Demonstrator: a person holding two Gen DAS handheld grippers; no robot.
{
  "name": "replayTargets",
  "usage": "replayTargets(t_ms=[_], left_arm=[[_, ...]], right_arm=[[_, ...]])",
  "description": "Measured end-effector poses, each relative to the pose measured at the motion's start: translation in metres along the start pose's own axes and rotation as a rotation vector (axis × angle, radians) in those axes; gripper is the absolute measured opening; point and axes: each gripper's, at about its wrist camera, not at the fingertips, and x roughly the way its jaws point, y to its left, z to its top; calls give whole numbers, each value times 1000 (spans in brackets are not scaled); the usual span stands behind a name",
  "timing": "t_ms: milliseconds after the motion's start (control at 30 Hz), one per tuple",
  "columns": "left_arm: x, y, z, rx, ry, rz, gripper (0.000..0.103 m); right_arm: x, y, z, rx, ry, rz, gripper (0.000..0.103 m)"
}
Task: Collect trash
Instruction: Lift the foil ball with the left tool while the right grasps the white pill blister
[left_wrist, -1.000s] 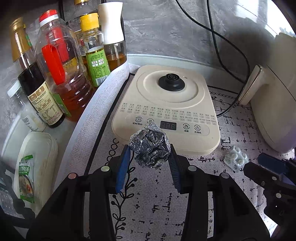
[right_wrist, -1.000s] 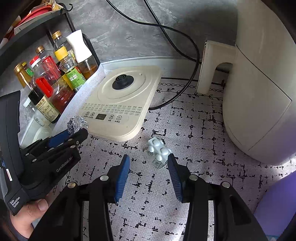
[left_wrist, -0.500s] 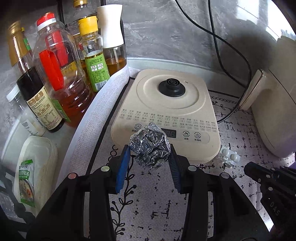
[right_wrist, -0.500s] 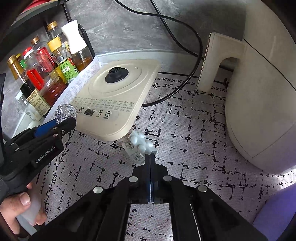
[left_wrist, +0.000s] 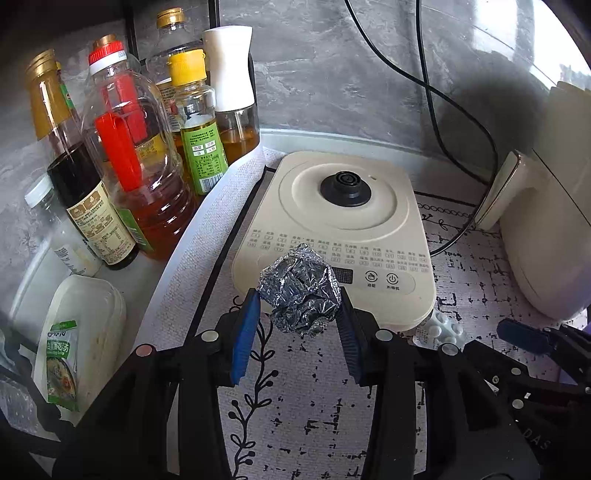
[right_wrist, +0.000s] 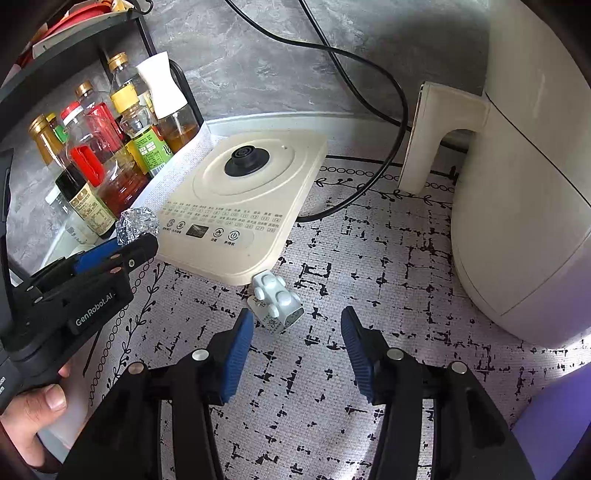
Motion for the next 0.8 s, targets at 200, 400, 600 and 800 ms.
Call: replayTargets(t_ms=[200,400,600,800], left_arm=[[8,1,5,-14,-8,6,41],[9,3,3,-20,3,2,41],[-3,-1,2,-22,-6,-14,41],[-35,-14,7,-1,-49,-47,41]], right_arm=[[24,6,7,-15,22,-2,46],[36,8,7,-34,41,23,23],[14,4,1,-17,12,26,22],[-28,-1,-3,11,-49,31,22]])
